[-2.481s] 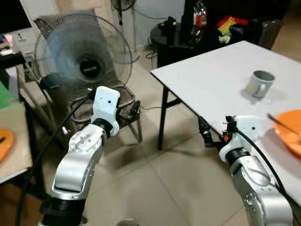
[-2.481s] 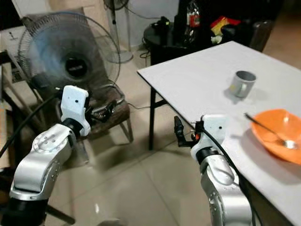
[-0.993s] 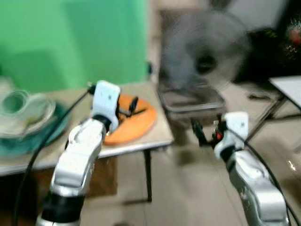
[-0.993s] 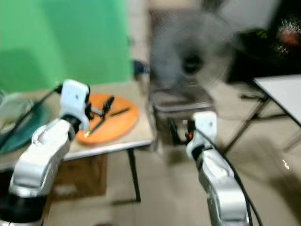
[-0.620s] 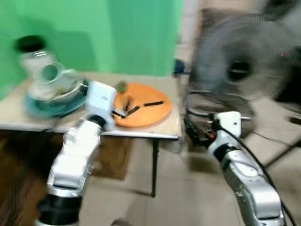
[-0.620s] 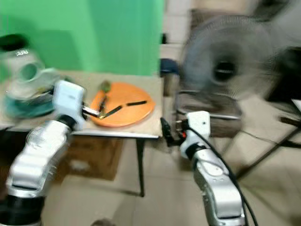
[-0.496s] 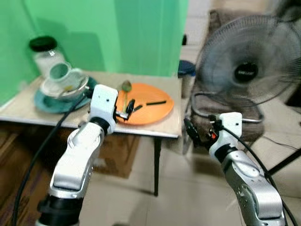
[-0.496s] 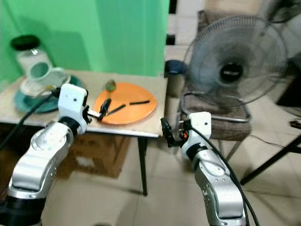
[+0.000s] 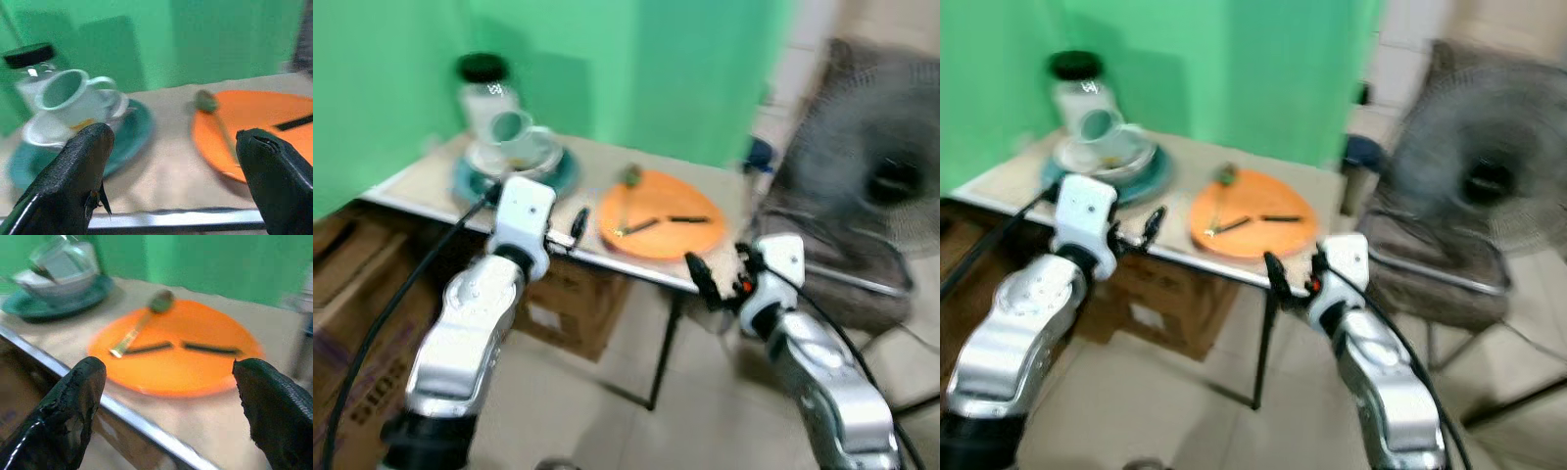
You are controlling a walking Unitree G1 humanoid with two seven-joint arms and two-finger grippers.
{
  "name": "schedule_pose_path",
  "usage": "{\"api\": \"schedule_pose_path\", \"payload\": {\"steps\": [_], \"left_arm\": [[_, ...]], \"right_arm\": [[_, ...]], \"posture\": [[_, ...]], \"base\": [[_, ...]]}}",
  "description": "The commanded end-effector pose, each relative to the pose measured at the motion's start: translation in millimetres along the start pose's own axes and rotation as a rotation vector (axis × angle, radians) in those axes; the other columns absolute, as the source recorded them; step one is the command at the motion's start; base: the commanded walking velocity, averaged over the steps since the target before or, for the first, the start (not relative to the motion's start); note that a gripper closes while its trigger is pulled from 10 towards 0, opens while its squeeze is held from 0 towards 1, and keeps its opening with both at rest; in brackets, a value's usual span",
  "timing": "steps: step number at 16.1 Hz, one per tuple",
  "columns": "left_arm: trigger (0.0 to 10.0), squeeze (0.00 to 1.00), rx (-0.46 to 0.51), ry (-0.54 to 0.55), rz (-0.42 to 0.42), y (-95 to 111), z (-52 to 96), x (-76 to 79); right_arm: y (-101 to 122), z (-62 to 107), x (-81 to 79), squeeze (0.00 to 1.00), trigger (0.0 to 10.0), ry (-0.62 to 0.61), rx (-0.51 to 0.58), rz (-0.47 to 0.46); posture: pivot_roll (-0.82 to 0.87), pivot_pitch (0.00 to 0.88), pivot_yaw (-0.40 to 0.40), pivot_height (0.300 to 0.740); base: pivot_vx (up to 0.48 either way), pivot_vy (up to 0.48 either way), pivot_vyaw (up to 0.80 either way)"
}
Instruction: Setting the table
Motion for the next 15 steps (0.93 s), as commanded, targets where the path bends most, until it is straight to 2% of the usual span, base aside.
{"api": "schedule_pose_path", "payload": {"steps": [1, 7, 9, 13, 15], "left_arm": [[10.0, 0.0, 0.03, -0.03, -0.004, 8.6, -0.3, 8.4], [10.0, 0.0, 0.027, -0.044, -0.029, 6.4, 4.9, 9.9], [10.0, 0.0, 0.029, -0.048, -0.041, 6.9, 6.5, 10.8], [10.0, 0.0, 0.033, -0.074, -0.064, 8.3, 10.0, 15.6], [10.0, 0.0, 0.027, -0.114, -0.077, 7.5, 11.4, 21.9]], "right_arm": [[-4.1, 2.4, 9.4, 0.0, 10.0, -0.027, -0.015, 0.006], [-1.8, -3.2, 2.6, 0.0, 10.0, 0.025, -0.013, 0.055], [-2.9, -4.0, -3.8, 0.0, 10.0, 0.062, -0.018, 0.084], [-3.5, -5.0, -3.0, 0.0, 10.0, 0.075, -0.015, 0.054], [-5.5, -6.0, 3.6, 0.0, 10.0, 0.062, -0.024, 0.006]], "posture": [[0.11, 0.0, -0.029, 0.74], [0.13, 0.0, -0.053, 0.74], [0.14, 0.0, -0.063, 0.74], [0.15, 0.0, -0.064, 0.74], [0.14, 0.0, -0.056, 0.74]], "base": [[0.36, 0.0, 0.0], [0.354, 0.0, 0.0], [0.336, 0.0, 0.8], [0.316, 0.0, 0.78], [0.296, 0.0, 0.0]]}}
Point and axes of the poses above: a point about 5 cm out from each wrist's last joint towards the gripper, its own z axis pointing back from the gripper into the wrist, its own y axis along the axis of the wrist's last joint, x = y × z, the point moved 6 cm from there along -z, pointing out of the wrist towards the gripper, and after that the axes turned 11 degrees about z, right-handed, at the moved point
